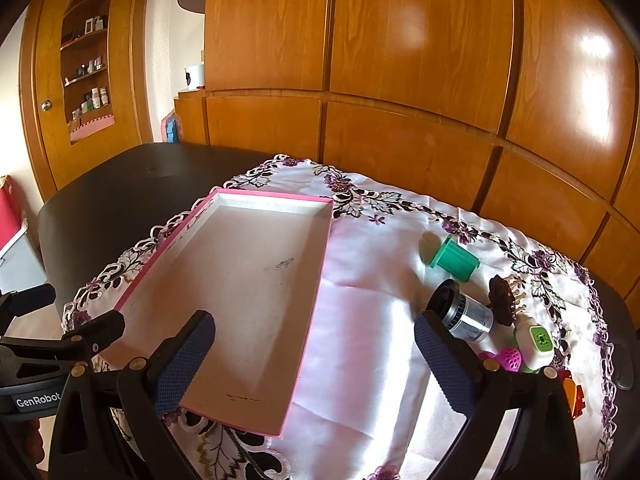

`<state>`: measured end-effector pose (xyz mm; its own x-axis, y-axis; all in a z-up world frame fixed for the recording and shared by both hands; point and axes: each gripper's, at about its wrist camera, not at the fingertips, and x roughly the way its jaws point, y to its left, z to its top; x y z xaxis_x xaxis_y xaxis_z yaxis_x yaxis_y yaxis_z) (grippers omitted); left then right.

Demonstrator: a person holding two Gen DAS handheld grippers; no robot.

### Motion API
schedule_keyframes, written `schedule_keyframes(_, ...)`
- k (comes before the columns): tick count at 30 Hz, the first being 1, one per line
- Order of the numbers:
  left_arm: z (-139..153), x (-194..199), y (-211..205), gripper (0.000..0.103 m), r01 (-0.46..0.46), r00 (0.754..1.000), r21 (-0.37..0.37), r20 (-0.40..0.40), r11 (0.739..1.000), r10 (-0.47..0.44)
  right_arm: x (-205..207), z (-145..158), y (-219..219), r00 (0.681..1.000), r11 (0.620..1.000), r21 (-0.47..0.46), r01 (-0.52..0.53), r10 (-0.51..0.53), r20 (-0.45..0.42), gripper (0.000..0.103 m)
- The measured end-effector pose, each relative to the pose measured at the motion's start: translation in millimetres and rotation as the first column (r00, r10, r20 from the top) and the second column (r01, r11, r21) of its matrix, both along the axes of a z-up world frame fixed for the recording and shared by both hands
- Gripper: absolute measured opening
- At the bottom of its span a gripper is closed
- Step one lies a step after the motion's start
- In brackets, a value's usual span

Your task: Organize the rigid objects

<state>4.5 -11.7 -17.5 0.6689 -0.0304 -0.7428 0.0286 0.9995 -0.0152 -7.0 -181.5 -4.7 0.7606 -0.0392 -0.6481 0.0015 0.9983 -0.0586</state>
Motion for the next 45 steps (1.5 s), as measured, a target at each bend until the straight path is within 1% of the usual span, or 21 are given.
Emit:
schedule_keyframes(4, 1.3, -0.7, -1.3, 0.103, 0.01, 1.0, 0.002, 0.007, 1.0, -0.01, 1.2, 4.3, -11.5, 1.0, 1.0, 0.008, 0.02, -0.02, 0.01, 0.101)
schedule_keyframes(8, 2.0, 0.1, -3.2, 0.103, 0.022, 1.0, 0.0, 0.005, 1.0, -0.022, 1.8, 8.1, -32.8, 0.998, 0.999, 0.005, 0.053, -0.053, 0.016, 0.101)
schedule_keyframes(10, 2.8, 0.8, -3.9, 0.103, 0.032, 0.999, -0.008, 0.005, 0.999, -0.032, 2.8, 11.0, -52.1, 0.997, 0.997, 0.01, 0.078, -0.078, 0.014, 0.101)
schedule_keyframes(14, 3.8, 2.3, -8.2, 0.103, 0.056, 0.998, -0.02, -0.001, 0.998, -0.056, 0.4, 19.5, -99.9, 0.987, 0.986, 0.036, 0.161, -0.161, 0.01, 0.101)
schedule_keyframes(16, 3.8, 3.7, -12.3, 0.103, 0.073, 0.997, -0.023, -0.007, 0.997, -0.073, 0.1, 25.4, -121.4, 0.981, 0.98, 0.026, 0.195, -0.195, 0.015, 0.101)
schedule_keyframes(19, 3.8, 4.6, -19.9, 0.103, 0.104, 0.994, -0.025, -0.013, 0.994, -0.104, -1.7, 33.3, -162.6, 0.965, 0.965, 0.006, 0.262, -0.262, 0.028, 0.101)
schedule_keyframes(23, 6.1, 7.1, -27.5, 0.103, 0.14, 0.989, -0.074, -0.029, 0.987, -0.142, -5.0, 36.1, -219.4, 0.934, 0.934, -0.016, 0.356, -0.356, 0.039, 0.101)
schedule_keyframes(25, 9.7, 10.1, -32.2, 0.103, 0.154, 0.987, -0.096, -0.028, 0.983, -0.157, -7.5, 29.2, -251.6, 0.91, 0.91, -0.013, 0.413, -0.413, 0.027, 0.101)
schedule_keyframes(27, 12.9, 14.6, -37.8, 0.103, 0.176, 0.983, -0.123, -0.037, 0.977, -0.181, -12.0, 17.7, -273.1, 0.89, 0.89, 0.006, 0.455, -0.455, 0.02, 0.101)
schedule_keyframes(29, 16.6, 18.9, -47.3, 0.103, 0.214, 0.974, -0.167, -0.034, 0.962, -0.223, -15.3, 7.0, -292.2, 0.862, 0.861, 0.052, 0.506, -0.506, -0.025, 0.101)
schedule_keyframes(30, 18.0, 20.7, -52.1, 0.103, 0.227, 0.971, -0.176, -0.029, 0.958, -0.236, -15.4, 5.3, -301.1, 0.856, 0.85, 0.105, 0.517, -0.514, -0.052, 0.101)
schedule_keyframes(31, 19.8, 22.3, -58.9, 0.103, 0.244, 0.968, -0.185, -0.019, 0.952, -0.251, -18.1, 7.0, -306.1, 0.854, 0.841, 0.152, 0.519, -0.517, -0.054, 0.101)
schedule_keyframes(32, 21.4, 23.7, -66.1, 0.103, 0.259, 0.964, -0.186, -0.008, 0.948, -0.265, -19.5, 8.0, -310.4, 0.852, 0.834, 0.181, 0.521, -0.52, -0.053, 0.101)
schedule_keyframes(34, 24.0, 28.0, -85.5, 0.103, 0.308, 0.95, -0.184, -0.002, 0.933, -0.314, -21.8, 8.1, -312.6, 0.85, 0.832, 0.18, 0.525, -0.524, -0.054, 0.101)
schedule_keyframes(37, 26.5, 35.3, -115.4, 0.103, 0.376, 0.925, -0.139, 0.004, 0.916, -0.38, -25.0, 9.5, -315.5, 0.854, 0.83, 0.214, 0.516, -0.517, -0.056, 0.101)
schedule_keyframes(39, 29.2, 36.8, -137.9, 0.103, 0.422, 0.906, -0.116, 0.009, 0.899, -0.424, -25.5, 11.0, -314.1, 0.853, 0.829, 0.211, 0.518, -0.519, -0.053, 0.101)
schedule_keyframes(40, 29.5, 38.9, -151.5, 0.103, 0.45, 0.891, -0.118, -0.005, 0.885, -0.454, -26.1, 11.8, -313.9, 0.852, 0.828, 0.211, 0.519, -0.521, -0.051, 0.101)
schedule_keyframes(41, 27.9, 42.1, -159.2, 0.103, 0.466, 0.882, -0.117, -0.02, 0.877, -0.472, -27.7, 12.9, -314.8, 0.852, 0.827, 0.215, 0.519, -0.522, -0.05, 0.101)
schedule_keyframes(42, 25.6, 45.7, -172.5, 0.103, 0.48, 0.873, -0.099, -0.047, 0.872, -0.486, -26.9, 12.8, -315.2, 0.851, 0.826, 0.219, 0.52, -0.522, -0.052, 0.101)
schedule_keyframes(43, 23.3, 48.0, -183.6, 0.103, 0.485, 0.87, -0.081, -0.063, 0.871, -0.49, -27.2, 12.7, -316.2, 0.85, 0.824, 0.223, 0.521, -0.523, -0.056, 0.101)
schedule_keyframes(45, 17.7, 51.3, -204.0, 0.103, 0.502, 0.859, -0.058, -0.082, 0.863, -0.505, -27.3, 12.0, -318.1, 0.849, 0.82, 0.229, 0.524, -0.526, -0.059, 0.101)
